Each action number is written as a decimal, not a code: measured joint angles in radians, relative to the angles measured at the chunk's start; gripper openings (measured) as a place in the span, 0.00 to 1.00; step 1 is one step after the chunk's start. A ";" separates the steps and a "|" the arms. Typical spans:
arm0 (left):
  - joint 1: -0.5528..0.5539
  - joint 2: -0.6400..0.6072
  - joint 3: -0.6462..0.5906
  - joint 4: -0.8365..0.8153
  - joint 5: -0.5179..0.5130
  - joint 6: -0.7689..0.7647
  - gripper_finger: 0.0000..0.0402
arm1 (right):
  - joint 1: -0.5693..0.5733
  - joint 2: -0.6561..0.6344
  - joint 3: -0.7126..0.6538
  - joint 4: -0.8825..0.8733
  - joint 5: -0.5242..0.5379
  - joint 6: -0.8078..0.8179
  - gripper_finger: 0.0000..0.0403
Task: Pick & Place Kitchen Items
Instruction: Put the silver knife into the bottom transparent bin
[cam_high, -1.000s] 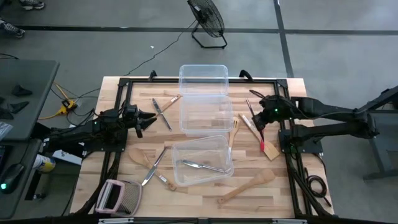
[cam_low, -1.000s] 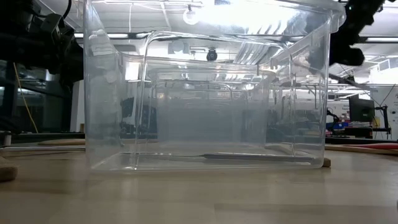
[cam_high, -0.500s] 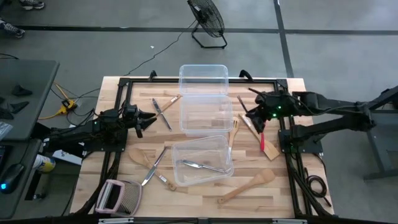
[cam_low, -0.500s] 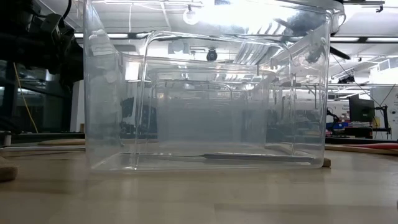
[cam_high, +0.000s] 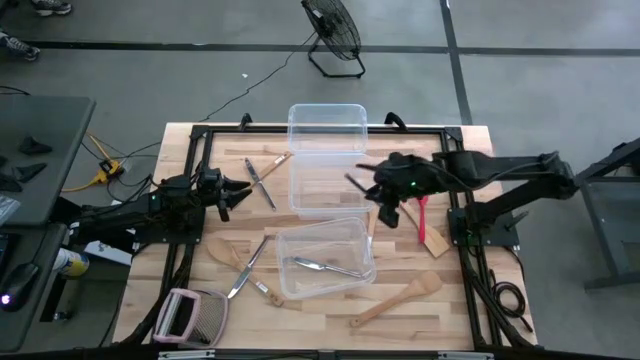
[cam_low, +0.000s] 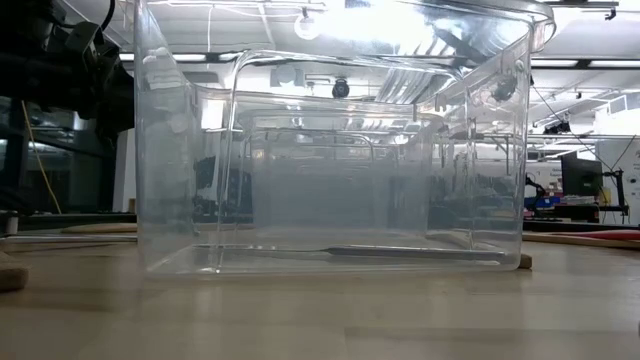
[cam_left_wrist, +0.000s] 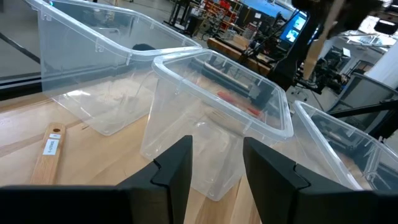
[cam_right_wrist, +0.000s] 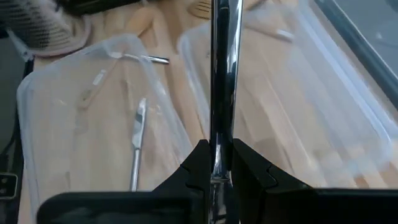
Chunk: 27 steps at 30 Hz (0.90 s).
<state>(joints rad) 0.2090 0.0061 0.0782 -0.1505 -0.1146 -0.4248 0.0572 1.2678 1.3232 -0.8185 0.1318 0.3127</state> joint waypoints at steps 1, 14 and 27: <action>0.000 0.000 0.000 0.000 0.000 0.000 0.36 | 0.008 0.018 0.015 0.006 0.000 -0.018 0.08; 0.000 0.000 0.000 0.000 0.000 0.000 0.36 | 0.088 0.259 0.187 0.058 -0.061 0.000 0.08; 0.000 0.000 0.000 0.000 0.000 0.000 0.36 | 0.166 0.396 0.257 0.098 -0.111 0.071 0.08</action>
<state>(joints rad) 0.2091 0.0063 0.0784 -0.1506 -0.1146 -0.4248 0.2227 1.6640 1.5799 -0.7207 0.0203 0.3836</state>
